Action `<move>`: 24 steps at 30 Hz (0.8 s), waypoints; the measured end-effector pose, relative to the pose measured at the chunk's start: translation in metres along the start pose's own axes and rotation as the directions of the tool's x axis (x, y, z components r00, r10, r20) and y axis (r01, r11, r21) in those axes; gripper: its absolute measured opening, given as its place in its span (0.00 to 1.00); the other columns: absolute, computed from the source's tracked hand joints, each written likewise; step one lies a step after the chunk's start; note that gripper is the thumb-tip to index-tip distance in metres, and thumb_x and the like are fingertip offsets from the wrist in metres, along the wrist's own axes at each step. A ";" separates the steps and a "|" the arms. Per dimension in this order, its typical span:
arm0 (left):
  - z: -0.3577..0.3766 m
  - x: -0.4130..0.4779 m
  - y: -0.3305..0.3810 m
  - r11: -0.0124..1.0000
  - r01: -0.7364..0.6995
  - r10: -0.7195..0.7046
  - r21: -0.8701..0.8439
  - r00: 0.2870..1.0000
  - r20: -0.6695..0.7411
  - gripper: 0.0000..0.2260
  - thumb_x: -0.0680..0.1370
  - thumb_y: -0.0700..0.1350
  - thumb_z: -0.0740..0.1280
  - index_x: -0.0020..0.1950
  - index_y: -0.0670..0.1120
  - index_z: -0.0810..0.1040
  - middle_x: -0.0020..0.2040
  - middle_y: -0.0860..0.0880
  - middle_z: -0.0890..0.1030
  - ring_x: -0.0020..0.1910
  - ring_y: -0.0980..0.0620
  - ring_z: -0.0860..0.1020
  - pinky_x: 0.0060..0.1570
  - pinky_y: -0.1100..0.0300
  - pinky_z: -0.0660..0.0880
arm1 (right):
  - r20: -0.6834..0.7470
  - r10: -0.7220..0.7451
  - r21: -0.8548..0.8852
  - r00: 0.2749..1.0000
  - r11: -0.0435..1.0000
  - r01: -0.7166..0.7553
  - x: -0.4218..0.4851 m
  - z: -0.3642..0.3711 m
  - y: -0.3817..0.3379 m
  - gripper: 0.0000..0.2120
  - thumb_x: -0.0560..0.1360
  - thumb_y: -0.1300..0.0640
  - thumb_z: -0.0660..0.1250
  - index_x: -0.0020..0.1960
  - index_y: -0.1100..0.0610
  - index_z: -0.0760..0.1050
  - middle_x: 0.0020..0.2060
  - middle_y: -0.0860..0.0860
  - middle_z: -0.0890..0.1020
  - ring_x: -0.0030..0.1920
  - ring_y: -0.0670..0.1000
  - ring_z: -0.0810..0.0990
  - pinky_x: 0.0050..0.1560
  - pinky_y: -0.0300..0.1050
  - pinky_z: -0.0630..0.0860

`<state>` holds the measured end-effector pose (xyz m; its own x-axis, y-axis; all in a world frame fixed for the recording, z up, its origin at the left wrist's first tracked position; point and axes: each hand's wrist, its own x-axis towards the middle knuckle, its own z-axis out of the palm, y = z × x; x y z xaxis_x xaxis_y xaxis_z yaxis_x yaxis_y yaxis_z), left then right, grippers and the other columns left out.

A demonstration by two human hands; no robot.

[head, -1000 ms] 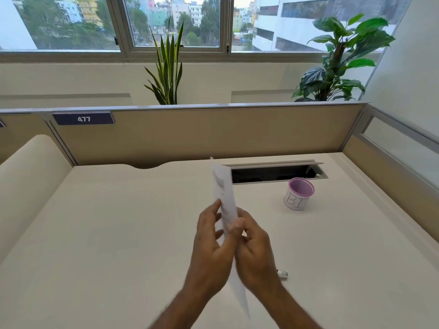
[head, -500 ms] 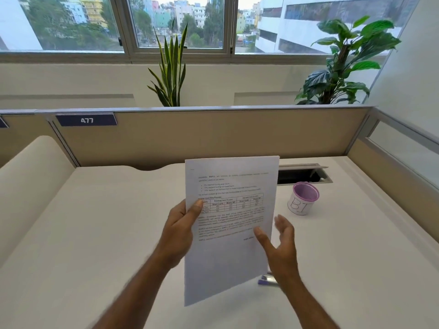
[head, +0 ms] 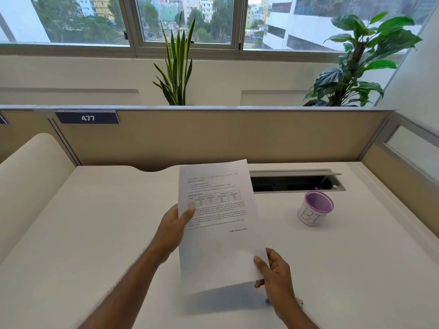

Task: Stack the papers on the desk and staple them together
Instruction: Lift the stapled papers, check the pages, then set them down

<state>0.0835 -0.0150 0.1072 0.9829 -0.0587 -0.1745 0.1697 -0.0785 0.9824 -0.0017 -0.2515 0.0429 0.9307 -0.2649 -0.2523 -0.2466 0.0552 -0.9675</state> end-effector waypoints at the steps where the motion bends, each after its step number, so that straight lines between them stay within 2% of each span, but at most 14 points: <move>1: -0.004 0.001 -0.012 0.998 0.009 -0.008 0.054 1.000 -0.017 0.13 0.80 0.50 0.62 0.63 0.51 0.76 0.58 0.51 0.83 0.53 0.51 0.84 0.53 0.49 0.81 | 0.007 -0.001 0.000 1.000 1.000 0.001 0.006 0.004 -0.001 0.09 0.77 0.66 0.64 0.48 0.54 0.80 0.43 0.53 0.86 0.29 0.50 0.77 0.22 0.42 0.75; 4: -0.016 0.000 -0.056 0.988 0.107 -0.096 0.113 0.991 -0.098 0.15 0.79 0.48 0.65 0.65 0.49 0.74 0.58 0.49 0.83 0.52 0.52 0.83 0.54 0.50 0.80 | 0.030 0.025 -0.017 0.999 1.000 -0.024 0.031 0.017 -0.002 0.08 0.78 0.66 0.63 0.49 0.56 0.79 0.46 0.53 0.85 0.33 0.49 0.79 0.24 0.43 0.77; 7: -0.021 -0.006 -0.087 0.966 0.247 -0.236 0.073 0.963 -0.132 0.13 0.80 0.45 0.63 0.64 0.52 0.71 0.52 0.44 0.84 0.45 0.47 0.84 0.41 0.55 0.81 | 0.035 0.051 -0.049 0.998 0.998 -0.050 0.058 0.032 0.001 0.08 0.78 0.65 0.63 0.49 0.55 0.78 0.46 0.53 0.84 0.32 0.49 0.79 0.25 0.43 0.77; 10: -0.021 0.002 -0.099 0.967 0.253 -0.244 0.041 0.958 -0.149 0.12 0.82 0.39 0.58 0.65 0.48 0.72 0.42 0.40 0.84 0.32 0.47 0.81 0.32 0.56 0.77 | 0.013 0.085 -0.070 0.996 0.994 -0.084 0.085 0.048 0.006 0.08 0.79 0.64 0.63 0.47 0.54 0.77 0.46 0.53 0.83 0.32 0.50 0.78 0.28 0.44 0.78; 14: -0.021 0.034 -0.106 0.967 0.235 -0.207 0.101 0.950 -0.233 0.15 0.82 0.37 0.56 0.67 0.43 0.73 0.37 0.40 0.83 0.30 0.50 0.80 0.33 0.57 0.78 | 0.009 0.147 -0.089 0.989 0.985 -0.146 0.121 0.064 0.015 0.05 0.78 0.62 0.63 0.52 0.57 0.76 0.50 0.55 0.82 0.37 0.51 0.79 0.30 0.44 0.79; 17: -0.021 0.061 -0.108 0.966 0.241 -0.204 0.099 0.936 -0.287 0.15 0.81 0.37 0.57 0.67 0.42 0.72 0.36 0.41 0.83 0.31 0.48 0.81 0.38 0.51 0.81 | 0.019 0.163 -0.156 0.986 0.975 -0.159 0.146 0.072 0.019 0.12 0.78 0.60 0.65 0.61 0.59 0.73 0.50 0.53 0.81 0.44 0.50 0.80 0.40 0.49 0.82; 19: -0.021 0.077 -0.109 0.964 0.244 -0.199 0.106 0.926 -0.320 0.15 0.81 0.37 0.57 0.67 0.41 0.72 0.36 0.42 0.83 0.29 0.50 0.81 0.36 0.55 0.81 | 0.012 0.110 -0.295 0.994 0.950 -0.102 0.159 0.076 0.023 0.21 0.77 0.57 0.67 0.68 0.58 0.68 0.53 0.53 0.80 0.51 0.52 0.80 0.52 0.47 0.78; 21: -0.020 0.093 -0.112 0.961 0.251 -0.197 0.120 0.918 -0.344 0.15 0.81 0.37 0.57 0.68 0.41 0.72 0.36 0.41 0.83 0.28 0.51 0.81 0.31 0.60 0.79 | 0.044 -0.018 -0.446 0.999 0.894 0.036 0.168 0.076 0.029 0.28 0.75 0.56 0.70 0.72 0.58 0.65 0.63 0.55 0.75 0.61 0.54 0.75 0.63 0.45 0.71; 24: -0.020 0.107 -0.115 0.956 0.270 -0.211 0.116 0.907 -0.364 0.16 0.81 0.36 0.57 0.68 0.40 0.71 0.35 0.41 0.82 0.28 0.49 0.80 0.31 0.59 0.79 | 0.216 -0.178 -0.652 0.960 0.706 0.277 0.174 0.074 0.042 0.29 0.75 0.52 0.68 0.74 0.55 0.63 0.74 0.53 0.65 0.74 0.52 0.62 0.73 0.44 0.57</move>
<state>0.1709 0.0079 -0.0236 0.8817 0.3254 -0.3416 0.4188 -0.2067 0.8842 0.1698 -0.2242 -0.0426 0.9957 -0.0566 -0.0727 -0.0920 -0.6618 -0.7440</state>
